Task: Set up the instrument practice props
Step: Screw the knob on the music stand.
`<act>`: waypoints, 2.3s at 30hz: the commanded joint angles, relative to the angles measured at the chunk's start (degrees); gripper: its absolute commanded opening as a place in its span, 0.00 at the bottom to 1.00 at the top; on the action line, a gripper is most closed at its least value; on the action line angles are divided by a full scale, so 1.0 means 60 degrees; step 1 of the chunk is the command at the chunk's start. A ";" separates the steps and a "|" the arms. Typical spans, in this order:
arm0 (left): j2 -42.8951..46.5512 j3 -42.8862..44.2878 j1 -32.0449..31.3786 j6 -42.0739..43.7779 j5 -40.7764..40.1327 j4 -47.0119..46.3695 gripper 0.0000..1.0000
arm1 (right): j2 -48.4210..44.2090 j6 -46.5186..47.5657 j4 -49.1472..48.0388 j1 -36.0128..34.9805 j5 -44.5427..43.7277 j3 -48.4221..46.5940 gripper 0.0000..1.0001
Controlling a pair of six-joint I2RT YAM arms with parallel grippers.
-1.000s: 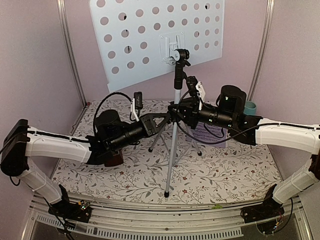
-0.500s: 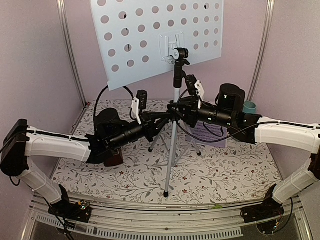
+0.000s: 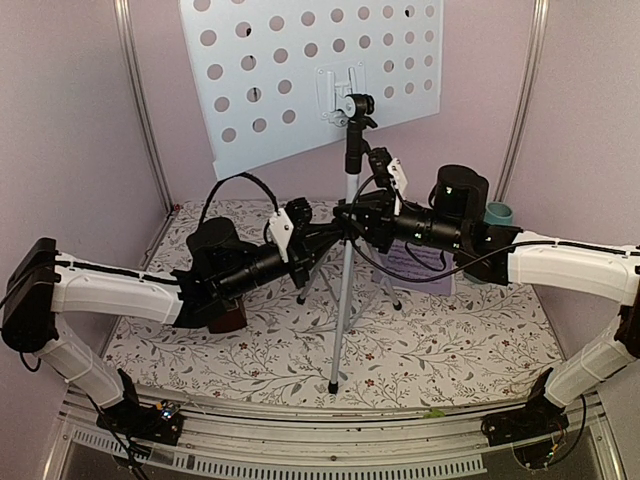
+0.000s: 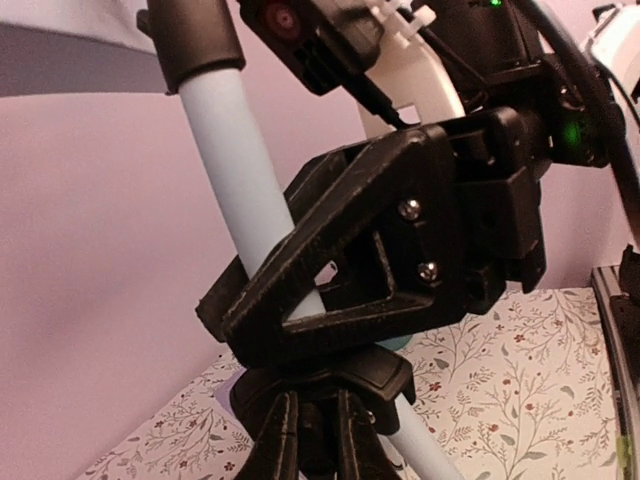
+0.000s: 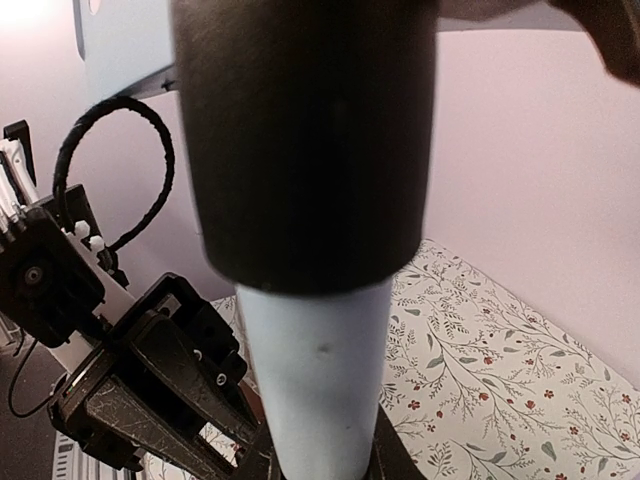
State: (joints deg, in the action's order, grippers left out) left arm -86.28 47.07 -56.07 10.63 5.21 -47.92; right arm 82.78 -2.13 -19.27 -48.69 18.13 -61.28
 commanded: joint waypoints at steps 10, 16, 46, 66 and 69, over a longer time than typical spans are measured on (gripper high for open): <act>-0.0254 0.0042 -0.0223 0.5240 -0.0144 0.0422 0.01 | 0.0892 -0.0348 0.1708 -0.0119 0.0084 0.0042 0.00; -0.0310 -0.0026 -0.0317 0.6509 -0.0510 0.0515 0.00 | 0.0946 -0.0347 0.1738 -0.0126 0.0127 0.0019 0.00; 0.1638 -0.1509 -0.0362 -0.3989 -0.1145 -0.0187 0.48 | 0.0927 -0.0245 0.1761 -0.0126 0.0040 0.0080 0.00; 0.0647 -0.1963 -0.0748 -1.5441 -0.2704 -0.2252 0.48 | 0.0934 -0.0258 0.1746 -0.0181 -0.0048 0.0137 0.00; 0.0335 -0.1728 -0.0844 -1.5808 -0.2791 -0.2539 0.47 | 0.0942 -0.0266 0.1731 -0.0202 -0.0055 0.0160 0.00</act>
State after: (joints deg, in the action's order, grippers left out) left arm -82.17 34.11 -59.72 -75.81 -9.28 -58.94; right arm 83.72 -2.20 -17.91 -48.45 17.87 -62.96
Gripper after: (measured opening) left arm 0.474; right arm 0.174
